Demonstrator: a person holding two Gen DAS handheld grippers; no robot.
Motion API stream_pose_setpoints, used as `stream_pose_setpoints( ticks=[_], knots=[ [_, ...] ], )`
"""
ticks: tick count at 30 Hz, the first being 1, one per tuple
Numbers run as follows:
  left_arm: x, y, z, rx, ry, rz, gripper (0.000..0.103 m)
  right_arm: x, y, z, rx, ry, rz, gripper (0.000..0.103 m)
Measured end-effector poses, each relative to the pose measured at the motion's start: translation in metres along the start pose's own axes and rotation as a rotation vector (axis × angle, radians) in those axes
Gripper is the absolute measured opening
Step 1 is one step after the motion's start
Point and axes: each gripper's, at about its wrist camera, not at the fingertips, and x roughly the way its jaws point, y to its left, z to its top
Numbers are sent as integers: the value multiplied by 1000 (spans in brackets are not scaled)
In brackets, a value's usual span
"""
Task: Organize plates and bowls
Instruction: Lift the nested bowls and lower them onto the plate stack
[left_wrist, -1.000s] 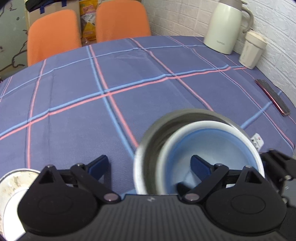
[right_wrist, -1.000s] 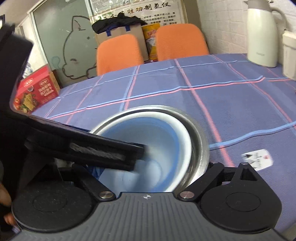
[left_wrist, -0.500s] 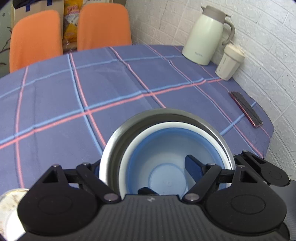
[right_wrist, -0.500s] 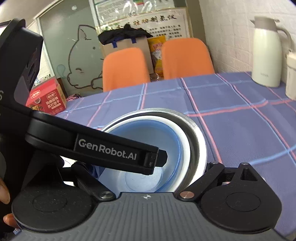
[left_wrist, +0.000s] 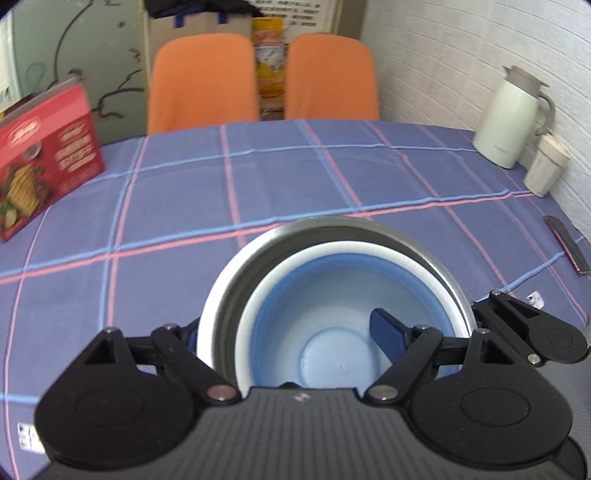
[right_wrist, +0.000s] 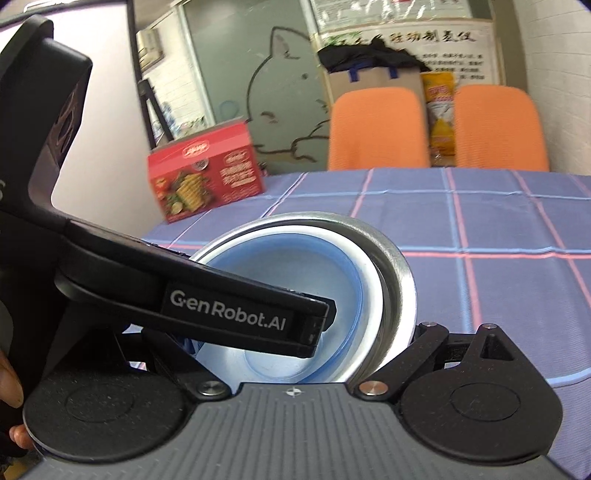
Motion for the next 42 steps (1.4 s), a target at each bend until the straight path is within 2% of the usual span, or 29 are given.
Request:
stream_pose_setpoints(
  ticks=[6,10,17,21,27,29,36,42],
  knots=[
    [0,26,-27,-70,23,-12,83,6,24,-14,-17,67,4,82],
    [1,32,-39,-83,23,-41,83,6,30,-21,-14,90,-19,82],
    [11,27,-41,-82,26,-84,83,12,26,-21,-3,104,-61,82],
    [18,24,-38,-69,17,-80,86,20,13,-23,47,137,-26,82],
    [18,20,-36,-39,-13,-44,91,16,7,-21,48,129,-2,81],
    [13,20,-35,-43,-41,-37,96,12,3,-20,63,112,-13,81],
    [-4,18,-27,-29,-115,-14,97,-7,0,-12,45,36,-69,80],
    [-14,17,-29,-45,-140,-13,98,-18,-6,-11,70,7,-100,80]
  ],
)
